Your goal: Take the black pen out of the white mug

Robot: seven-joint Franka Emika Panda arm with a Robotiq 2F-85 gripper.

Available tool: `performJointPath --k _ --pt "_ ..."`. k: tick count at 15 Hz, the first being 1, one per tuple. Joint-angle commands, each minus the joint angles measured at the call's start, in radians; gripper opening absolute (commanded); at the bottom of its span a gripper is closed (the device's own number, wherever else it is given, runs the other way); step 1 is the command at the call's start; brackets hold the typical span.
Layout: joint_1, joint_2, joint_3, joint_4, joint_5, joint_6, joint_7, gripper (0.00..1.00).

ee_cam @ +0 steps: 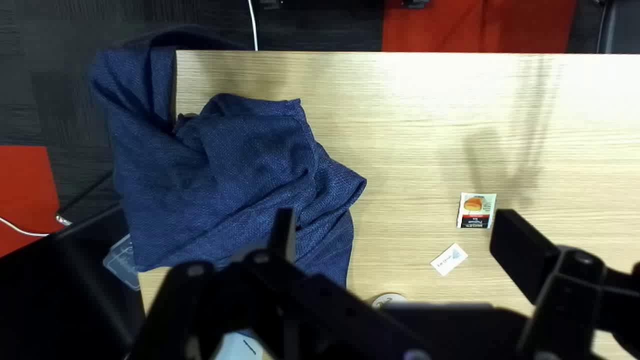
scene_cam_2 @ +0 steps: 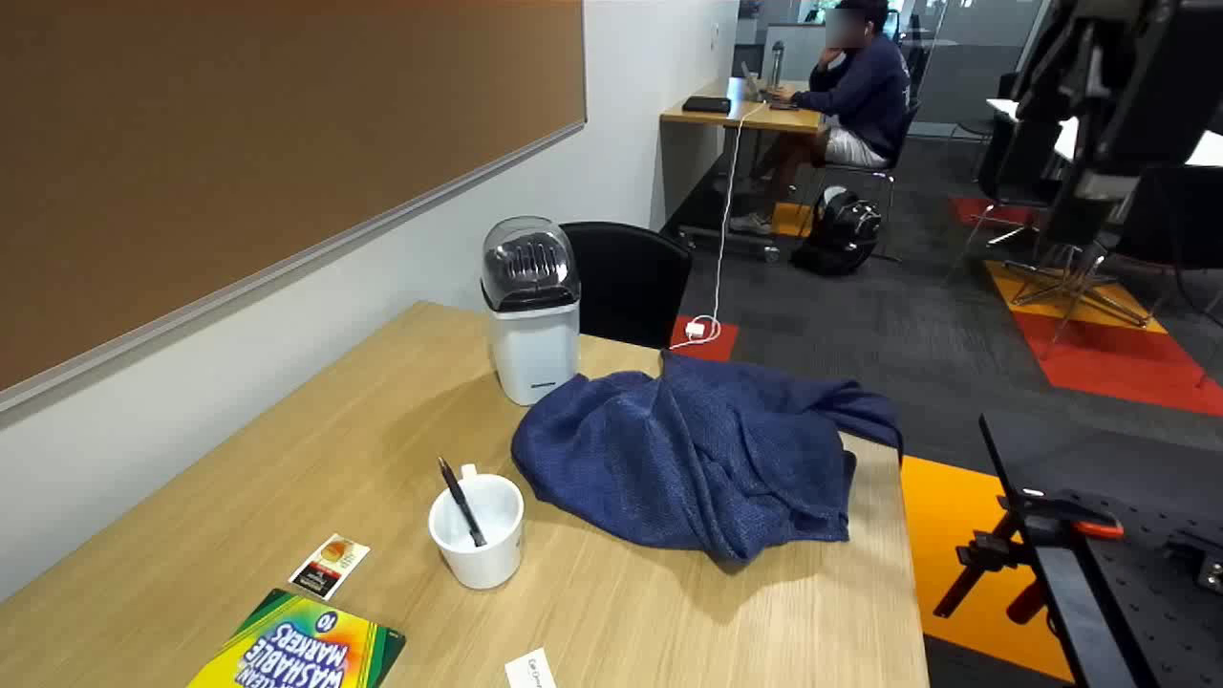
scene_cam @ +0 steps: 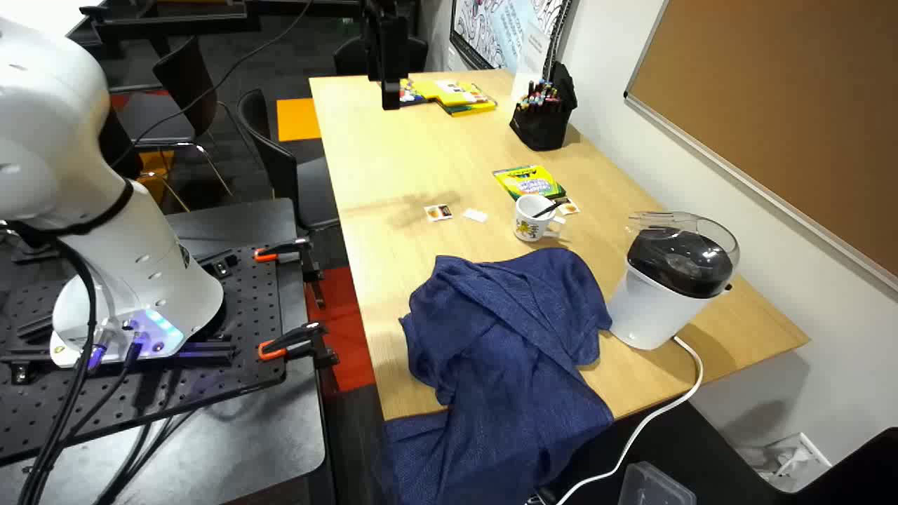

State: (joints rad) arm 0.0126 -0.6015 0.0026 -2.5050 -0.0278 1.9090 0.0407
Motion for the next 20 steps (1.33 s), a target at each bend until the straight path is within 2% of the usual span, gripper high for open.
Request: performJointPath --k 1,11,15,20 --pt "-0.005 0.0 0.005 0.002 0.003 -0.002 -0.003 1.0" --pt "-0.005 0.0 0.005 0.002 0.003 -0.002 -0.003 1.0" --pt "-0.008 0.035 0.031 -0.003 0.013 0.126 0.065 1.0" --pt "-0.014 0.166 0.08 0.02 0.011 0.345 0.207 1.0"
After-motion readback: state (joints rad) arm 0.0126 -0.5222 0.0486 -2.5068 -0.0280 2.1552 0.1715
